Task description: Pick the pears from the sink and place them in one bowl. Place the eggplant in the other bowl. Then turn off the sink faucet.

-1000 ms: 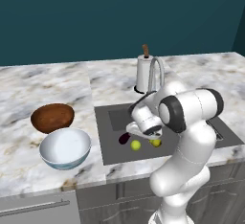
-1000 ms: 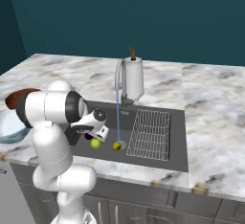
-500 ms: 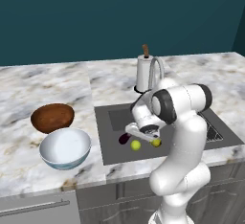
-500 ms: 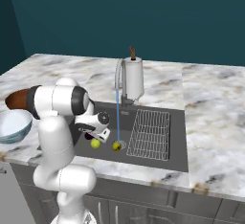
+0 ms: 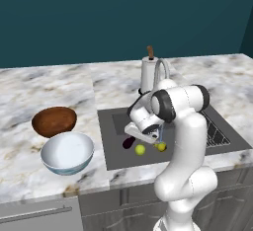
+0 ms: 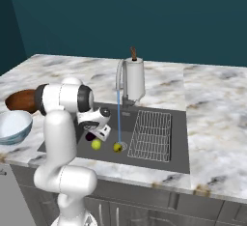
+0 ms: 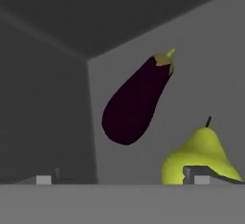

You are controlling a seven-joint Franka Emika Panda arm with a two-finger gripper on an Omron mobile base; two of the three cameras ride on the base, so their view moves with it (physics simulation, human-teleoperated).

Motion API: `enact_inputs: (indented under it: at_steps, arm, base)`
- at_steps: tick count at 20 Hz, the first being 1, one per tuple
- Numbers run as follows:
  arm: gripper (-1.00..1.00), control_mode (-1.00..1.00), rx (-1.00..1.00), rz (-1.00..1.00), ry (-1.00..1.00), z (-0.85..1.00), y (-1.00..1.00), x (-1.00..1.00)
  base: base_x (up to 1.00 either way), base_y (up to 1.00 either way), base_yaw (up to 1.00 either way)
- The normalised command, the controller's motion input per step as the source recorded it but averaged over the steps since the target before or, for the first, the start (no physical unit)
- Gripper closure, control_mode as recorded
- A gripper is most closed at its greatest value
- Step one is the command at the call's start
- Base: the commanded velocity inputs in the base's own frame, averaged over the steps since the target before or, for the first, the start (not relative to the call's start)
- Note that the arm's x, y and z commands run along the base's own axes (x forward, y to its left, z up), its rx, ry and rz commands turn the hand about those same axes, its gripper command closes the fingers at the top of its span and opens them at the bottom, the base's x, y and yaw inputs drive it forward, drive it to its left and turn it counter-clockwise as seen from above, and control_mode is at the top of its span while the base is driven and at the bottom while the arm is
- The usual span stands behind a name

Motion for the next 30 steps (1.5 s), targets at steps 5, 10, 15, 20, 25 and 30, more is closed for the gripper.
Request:
enact_inputs:
  at_steps: [5, 10, 15, 20, 25, 30]
  arm:
    - [-1.00, -1.00, 0.00, 0.00, 0.01, -0.02, 0.00, 0.43]
    - [-1.00, -1.00, 0.00, 0.00, 0.07, -0.17, 0.00, 0.39]
    - [-1.00, -1.00, 0.00, 0.00, 0.12, -0.23, 0.00, 0.28]
    - [-1.00, -1.00, 0.00, 0.00, 0.13, -0.26, 0.00, 0.14]
    - [-1.00, -1.00, 0.00, 0.00, 0.05, -0.18, 0.00, 0.01]
    - [-1.00, -1.00, 0.00, 0.00, 0.02, -0.28, 0.02, 0.00]
  base:
    - [0.00, 0.00, 0.00]
    - [0.00, 0.00, 0.00]
    - [0.00, 0.00, 0.00]
    - [0.00, 0.00, 0.00]
    - [0.00, 0.00, 0.00]
    - [0.00, 0.00, 0.00]
